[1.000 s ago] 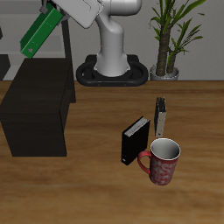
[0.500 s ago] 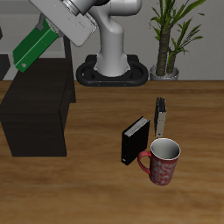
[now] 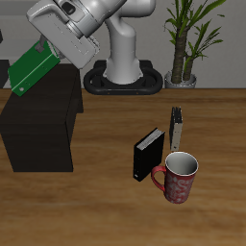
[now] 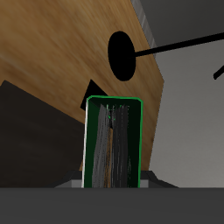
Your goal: Place the green book flat on top of the shelf
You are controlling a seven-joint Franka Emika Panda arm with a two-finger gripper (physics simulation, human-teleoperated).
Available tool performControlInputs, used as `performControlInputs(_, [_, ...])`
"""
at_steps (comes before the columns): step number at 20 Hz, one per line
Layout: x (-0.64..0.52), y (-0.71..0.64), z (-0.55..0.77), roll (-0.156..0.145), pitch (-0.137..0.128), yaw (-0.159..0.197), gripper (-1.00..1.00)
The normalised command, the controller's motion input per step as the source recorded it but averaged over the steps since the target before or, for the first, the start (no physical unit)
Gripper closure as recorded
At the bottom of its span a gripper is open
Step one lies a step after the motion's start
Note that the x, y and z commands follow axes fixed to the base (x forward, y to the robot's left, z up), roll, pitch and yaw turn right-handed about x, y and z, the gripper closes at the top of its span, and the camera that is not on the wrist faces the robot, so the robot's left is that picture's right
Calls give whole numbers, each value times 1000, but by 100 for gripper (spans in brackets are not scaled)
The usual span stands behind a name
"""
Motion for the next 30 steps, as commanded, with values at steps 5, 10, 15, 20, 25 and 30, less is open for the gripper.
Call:
performControlInputs(5, [114,-3,-503,26,117,6,100])
performControlInputs(10, [193,-103,-544,-16,124,2,100])
performControlInputs(15, [158,-19,-495,37,159,-51,-100])
performControlInputs(20, [175,252,-386,157,189,-46,-100])
performControlInputs(25, [86,253,-257,120,105,-56,-100])
performControlInputs(30, [21,212,37,54,19,-34,-100])
